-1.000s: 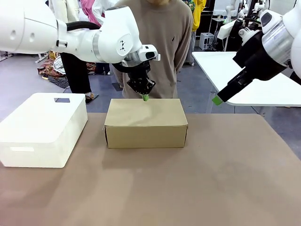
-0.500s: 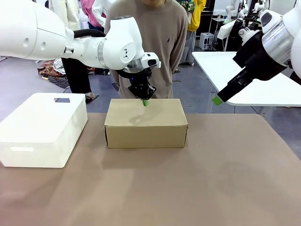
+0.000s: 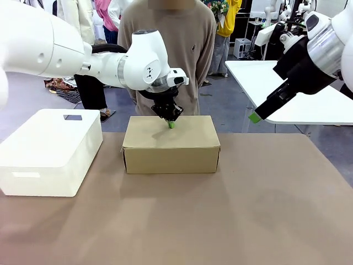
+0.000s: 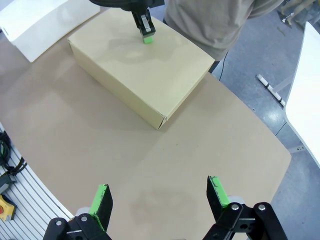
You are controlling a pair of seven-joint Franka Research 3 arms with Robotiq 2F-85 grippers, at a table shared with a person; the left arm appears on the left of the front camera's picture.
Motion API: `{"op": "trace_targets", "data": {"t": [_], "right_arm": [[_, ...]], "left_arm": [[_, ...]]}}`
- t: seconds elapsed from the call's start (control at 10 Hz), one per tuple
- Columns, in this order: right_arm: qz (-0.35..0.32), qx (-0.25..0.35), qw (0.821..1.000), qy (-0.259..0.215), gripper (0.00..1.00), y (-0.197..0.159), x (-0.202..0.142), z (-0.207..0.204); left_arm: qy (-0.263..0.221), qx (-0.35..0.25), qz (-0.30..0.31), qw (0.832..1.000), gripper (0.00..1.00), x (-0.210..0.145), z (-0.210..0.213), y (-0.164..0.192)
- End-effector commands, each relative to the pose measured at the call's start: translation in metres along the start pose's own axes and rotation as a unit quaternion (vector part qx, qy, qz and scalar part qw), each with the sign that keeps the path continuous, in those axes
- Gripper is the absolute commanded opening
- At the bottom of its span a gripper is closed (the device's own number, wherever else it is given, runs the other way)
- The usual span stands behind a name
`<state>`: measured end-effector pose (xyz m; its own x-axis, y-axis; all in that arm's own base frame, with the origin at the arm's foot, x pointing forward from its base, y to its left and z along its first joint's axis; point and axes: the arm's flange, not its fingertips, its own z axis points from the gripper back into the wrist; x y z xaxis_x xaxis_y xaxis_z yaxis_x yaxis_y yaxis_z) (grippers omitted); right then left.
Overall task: Pack the shoes into the box.
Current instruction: Press down on the lid of the Shoes Box.
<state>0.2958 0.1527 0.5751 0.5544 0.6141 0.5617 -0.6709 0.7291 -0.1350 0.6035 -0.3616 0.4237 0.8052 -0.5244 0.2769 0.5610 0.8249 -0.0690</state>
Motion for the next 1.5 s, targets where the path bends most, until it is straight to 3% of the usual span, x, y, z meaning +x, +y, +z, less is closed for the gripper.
{"op": "trace_targets", "data": {"t": [0.0,0.6,0.7,1.4], "right_arm": [[0.000,-0.004,1.000,0.000,1.00,0.000,0.000,0.001],[0.000,-0.004,1.000,0.000,1.00,0.000,0.000,0.001],[0.000,-0.004,1.000,0.000,1.00,0.000,0.000,0.001],[0.000,-0.004,1.000,0.000,1.00,0.000,0.000,0.001]], "left_arm": [[-0.005,0.014,0.014,1.000,0.00,0.000,0.004,0.003],[-0.039,0.004,0.028,0.999,0.00,-0.031,0.071,0.004],[-0.035,0.012,0.018,0.999,0.00,-0.003,0.063,0.002],[-0.035,0.012,0.018,0.999,0.00,-0.003,0.063,0.002]]}}
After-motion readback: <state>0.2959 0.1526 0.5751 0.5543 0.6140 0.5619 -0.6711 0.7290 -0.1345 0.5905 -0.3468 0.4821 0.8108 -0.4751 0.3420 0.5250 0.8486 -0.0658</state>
